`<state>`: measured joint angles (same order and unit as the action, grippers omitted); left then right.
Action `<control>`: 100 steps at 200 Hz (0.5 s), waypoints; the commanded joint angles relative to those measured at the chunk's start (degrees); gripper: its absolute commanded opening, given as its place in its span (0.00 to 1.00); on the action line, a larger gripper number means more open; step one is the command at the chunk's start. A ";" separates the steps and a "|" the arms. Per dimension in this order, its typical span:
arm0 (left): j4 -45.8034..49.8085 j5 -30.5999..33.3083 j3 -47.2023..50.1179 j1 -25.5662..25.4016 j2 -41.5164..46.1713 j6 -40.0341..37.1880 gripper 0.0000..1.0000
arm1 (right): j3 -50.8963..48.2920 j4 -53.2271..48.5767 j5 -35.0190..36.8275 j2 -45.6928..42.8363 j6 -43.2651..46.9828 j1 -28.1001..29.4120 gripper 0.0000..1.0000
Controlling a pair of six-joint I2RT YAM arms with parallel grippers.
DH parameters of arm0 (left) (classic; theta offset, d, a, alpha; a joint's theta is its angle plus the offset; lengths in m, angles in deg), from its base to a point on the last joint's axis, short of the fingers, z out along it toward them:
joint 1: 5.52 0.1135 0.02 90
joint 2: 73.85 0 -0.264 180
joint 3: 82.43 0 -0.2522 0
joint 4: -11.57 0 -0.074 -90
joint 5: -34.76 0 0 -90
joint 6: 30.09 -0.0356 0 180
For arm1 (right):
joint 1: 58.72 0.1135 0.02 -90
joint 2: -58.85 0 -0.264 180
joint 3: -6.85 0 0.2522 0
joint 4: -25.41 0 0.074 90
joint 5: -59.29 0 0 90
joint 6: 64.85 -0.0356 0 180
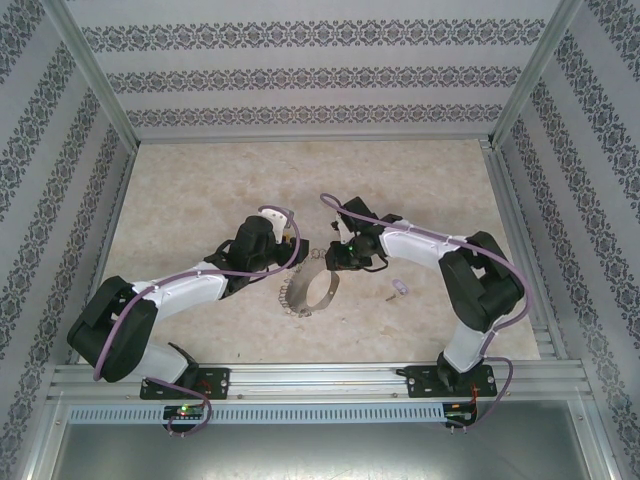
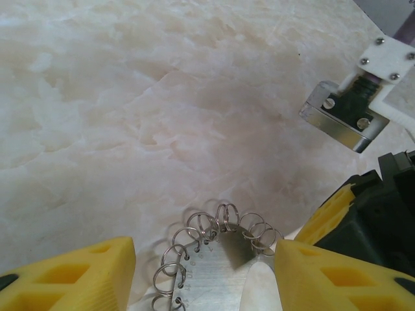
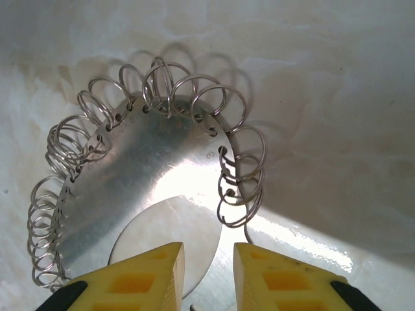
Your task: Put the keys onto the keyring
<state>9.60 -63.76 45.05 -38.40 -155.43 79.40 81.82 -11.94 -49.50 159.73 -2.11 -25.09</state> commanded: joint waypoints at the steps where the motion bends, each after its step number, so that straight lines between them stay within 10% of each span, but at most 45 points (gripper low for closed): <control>1: -0.26 0.38 0.77 0.61 1.01 -1.53 0.59 | 1.78 0.48 1.32 1.83 -1.37 0.12 0.27; 100: -1.22 0.08 1.10 0.70 0.27 -1.78 0.59 | 0.37 4.26 -0.50 3.27 -4.97 -1.14 0.24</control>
<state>9.56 -63.78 45.66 -38.40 -155.43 78.54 82.63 -10.44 -49.21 162.53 -4.72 -25.29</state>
